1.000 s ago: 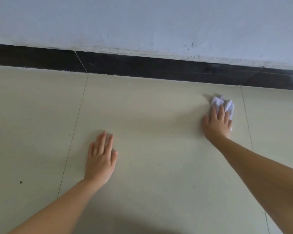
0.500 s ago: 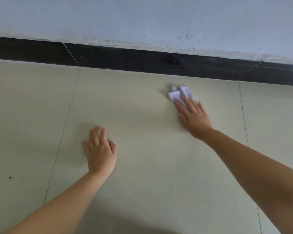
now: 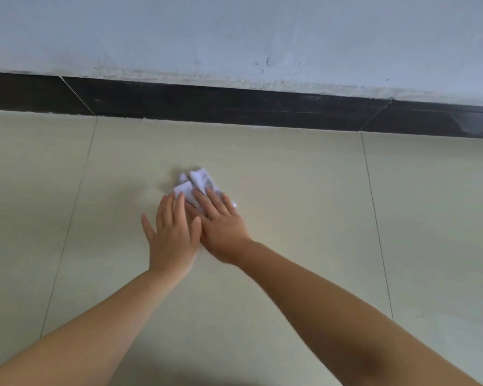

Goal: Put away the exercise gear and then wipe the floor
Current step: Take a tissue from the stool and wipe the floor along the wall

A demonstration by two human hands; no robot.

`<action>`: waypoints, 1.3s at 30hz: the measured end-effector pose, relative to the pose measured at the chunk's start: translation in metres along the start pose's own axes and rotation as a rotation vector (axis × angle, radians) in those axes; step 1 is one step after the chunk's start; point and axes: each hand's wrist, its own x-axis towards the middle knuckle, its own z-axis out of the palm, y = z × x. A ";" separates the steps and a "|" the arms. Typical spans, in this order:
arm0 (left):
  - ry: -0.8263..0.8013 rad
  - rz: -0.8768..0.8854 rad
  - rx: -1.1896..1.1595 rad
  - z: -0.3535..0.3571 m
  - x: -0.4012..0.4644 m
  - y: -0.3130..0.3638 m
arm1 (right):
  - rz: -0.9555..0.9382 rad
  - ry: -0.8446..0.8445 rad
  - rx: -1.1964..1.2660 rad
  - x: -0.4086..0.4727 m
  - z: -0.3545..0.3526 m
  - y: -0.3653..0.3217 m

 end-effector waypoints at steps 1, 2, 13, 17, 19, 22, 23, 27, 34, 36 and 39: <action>-0.004 0.013 0.016 0.001 0.000 -0.003 | -0.048 0.038 -0.008 -0.008 -0.001 0.012; -0.015 0.029 0.031 0.002 -0.001 -0.002 | -0.059 0.045 -0.035 -0.018 -0.002 0.032; -0.186 0.352 0.193 0.023 -0.002 0.070 | 1.153 0.257 0.152 -0.116 -0.061 0.251; -0.215 0.329 0.077 0.018 0.002 0.058 | 0.911 0.275 0.134 -0.072 -0.032 0.162; -0.150 0.326 -0.033 0.016 0.004 0.050 | 0.647 0.325 0.064 -0.065 -0.006 0.101; -0.098 0.266 -0.176 0.013 0.006 0.044 | 0.322 0.184 0.069 -0.084 0.026 0.016; -0.119 0.254 -0.189 0.011 0.007 0.044 | 0.208 0.094 0.051 -0.098 0.033 0.001; -0.161 0.332 -0.091 0.008 0.009 0.042 | -0.031 0.028 -0.055 -0.155 0.034 0.047; -0.211 0.354 0.005 0.009 0.009 0.040 | 1.190 0.266 0.230 -0.213 -0.013 0.158; -0.223 0.354 0.019 0.008 0.010 0.040 | 1.223 0.269 0.229 -0.188 -0.005 0.125; -0.240 0.366 0.035 0.007 0.012 0.039 | 0.892 0.288 0.096 -0.150 0.027 0.037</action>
